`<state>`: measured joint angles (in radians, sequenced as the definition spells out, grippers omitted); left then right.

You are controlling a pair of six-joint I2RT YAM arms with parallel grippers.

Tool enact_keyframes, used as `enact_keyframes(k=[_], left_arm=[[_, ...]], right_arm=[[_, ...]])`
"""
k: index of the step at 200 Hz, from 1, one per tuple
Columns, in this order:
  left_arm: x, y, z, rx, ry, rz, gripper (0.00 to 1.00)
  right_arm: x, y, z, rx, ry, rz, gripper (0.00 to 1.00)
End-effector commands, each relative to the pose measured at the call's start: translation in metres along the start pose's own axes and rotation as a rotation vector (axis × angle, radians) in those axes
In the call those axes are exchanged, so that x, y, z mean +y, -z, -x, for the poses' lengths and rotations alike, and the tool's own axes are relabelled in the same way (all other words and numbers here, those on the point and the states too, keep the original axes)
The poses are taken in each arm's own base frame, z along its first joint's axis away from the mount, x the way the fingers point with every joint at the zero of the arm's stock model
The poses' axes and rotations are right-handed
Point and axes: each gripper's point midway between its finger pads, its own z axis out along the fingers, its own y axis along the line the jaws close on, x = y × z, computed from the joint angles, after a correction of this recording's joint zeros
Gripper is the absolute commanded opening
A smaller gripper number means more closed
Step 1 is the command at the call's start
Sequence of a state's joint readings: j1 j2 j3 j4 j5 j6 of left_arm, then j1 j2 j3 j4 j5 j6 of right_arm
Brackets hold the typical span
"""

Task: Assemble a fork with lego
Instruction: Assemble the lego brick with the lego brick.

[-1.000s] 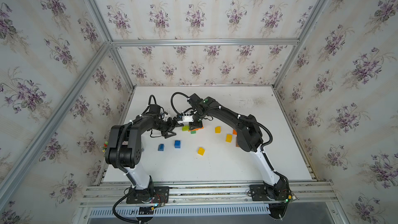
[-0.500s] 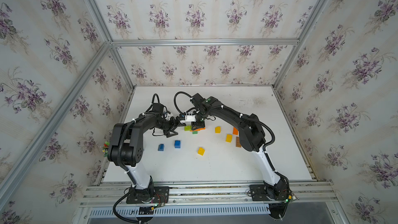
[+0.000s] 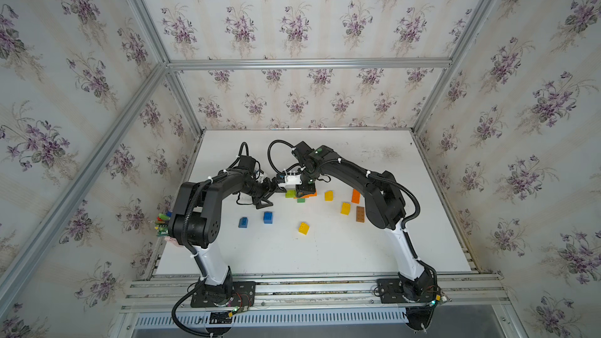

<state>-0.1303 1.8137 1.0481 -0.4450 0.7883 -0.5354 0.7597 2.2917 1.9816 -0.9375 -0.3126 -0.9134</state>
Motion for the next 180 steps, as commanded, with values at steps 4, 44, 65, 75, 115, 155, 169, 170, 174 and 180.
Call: enact_keyframes(k=[4,44,65,75,115,155,169,170,174,180], left_arm=[[-0.046,-0.006,-0.003,0.021,-0.11,-0.156,0.91],[-0.047,0.002,-0.001,0.003,-0.112,-0.153,0.91],[-0.043,0.009,0.001,-0.016,-0.1,-0.154,0.91],[-0.042,0.013,0.002,-0.025,-0.094,-0.156,0.91],[-0.033,0.033,0.006,-0.073,-0.073,-0.173,0.92],[-0.019,0.057,0.011,-0.123,-0.049,-0.184,0.92],[-0.013,0.063,0.011,-0.133,-0.04,-0.178,0.92],[-0.013,0.064,0.011,-0.133,-0.038,-0.177,0.92],[-0.011,0.065,0.011,-0.135,-0.037,-0.174,0.92],[-0.008,0.067,0.011,-0.138,-0.032,-0.168,0.92]], right_arm=[[0.003,-0.014,0.048,-0.204,0.058,0.016,0.33],[0.006,-0.026,0.03,-0.141,0.026,0.022,0.32],[0.002,-0.02,0.038,-0.175,0.029,-0.007,0.31],[0.0,-0.014,0.045,-0.206,0.038,-0.02,0.31],[-0.006,0.017,0.079,-0.343,0.074,-0.068,0.32],[-0.009,0.024,0.096,-0.387,0.087,-0.086,0.34],[-0.012,0.016,0.097,-0.367,0.08,-0.088,0.34],[-0.012,0.015,0.097,-0.365,0.079,-0.088,0.34],[-0.013,0.011,0.096,-0.355,0.076,-0.087,0.34],[-0.013,0.007,0.096,-0.343,0.073,-0.084,0.35]])
